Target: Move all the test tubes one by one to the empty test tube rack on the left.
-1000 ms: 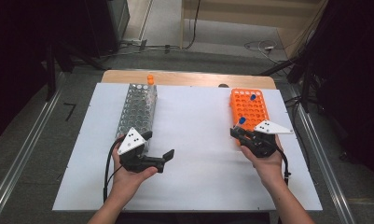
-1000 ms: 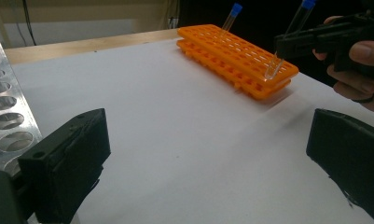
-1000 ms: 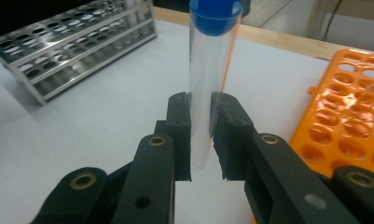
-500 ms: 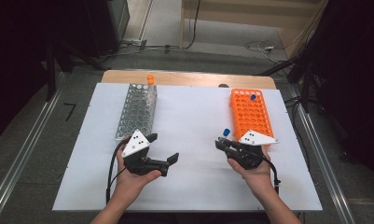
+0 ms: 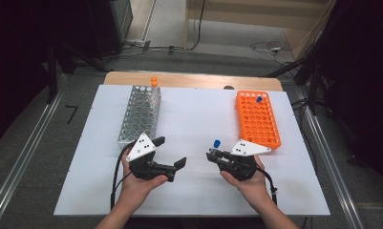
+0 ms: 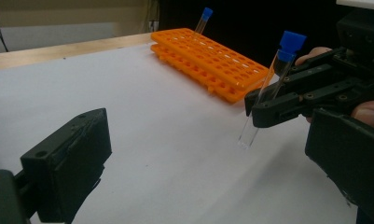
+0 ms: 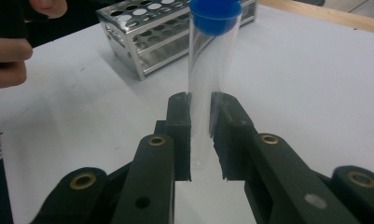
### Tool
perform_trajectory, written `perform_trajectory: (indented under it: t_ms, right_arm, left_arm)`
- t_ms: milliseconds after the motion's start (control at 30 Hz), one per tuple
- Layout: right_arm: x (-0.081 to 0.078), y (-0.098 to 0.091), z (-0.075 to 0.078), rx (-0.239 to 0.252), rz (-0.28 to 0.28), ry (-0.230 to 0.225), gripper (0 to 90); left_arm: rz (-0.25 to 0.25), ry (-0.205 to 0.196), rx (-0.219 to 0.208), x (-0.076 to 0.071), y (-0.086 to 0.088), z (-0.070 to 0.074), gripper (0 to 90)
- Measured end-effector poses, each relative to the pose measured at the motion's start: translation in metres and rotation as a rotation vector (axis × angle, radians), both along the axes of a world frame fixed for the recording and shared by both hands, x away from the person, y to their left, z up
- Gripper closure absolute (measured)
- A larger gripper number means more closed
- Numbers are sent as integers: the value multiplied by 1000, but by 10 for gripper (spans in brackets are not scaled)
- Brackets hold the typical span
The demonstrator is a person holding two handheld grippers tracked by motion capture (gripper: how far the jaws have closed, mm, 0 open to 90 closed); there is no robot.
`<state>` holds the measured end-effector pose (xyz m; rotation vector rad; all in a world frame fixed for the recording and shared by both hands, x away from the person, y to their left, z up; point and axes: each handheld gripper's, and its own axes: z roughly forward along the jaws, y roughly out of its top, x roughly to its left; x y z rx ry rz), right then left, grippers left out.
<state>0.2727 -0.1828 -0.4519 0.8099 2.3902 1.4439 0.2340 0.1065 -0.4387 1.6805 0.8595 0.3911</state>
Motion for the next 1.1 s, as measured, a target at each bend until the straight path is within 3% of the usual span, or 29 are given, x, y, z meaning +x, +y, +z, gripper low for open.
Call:
perform_trajectory:
  t_ms: [667, 833, 1100]
  right_arm:
    - [-15, 24, -3, -8, 75, 11, 750]
    - [-16, 27, -2, -3, 86, 10, 750]
    - [-19, 31, -1, -4, 102, 10, 750]
  left_arm:
    - [-61, -6, -6, -5, -14, 3, 33]
    - [-108, -8, -13, -6, -20, 3, 99]
    - [-188, -15, -34, -7, -29, 1, 290]
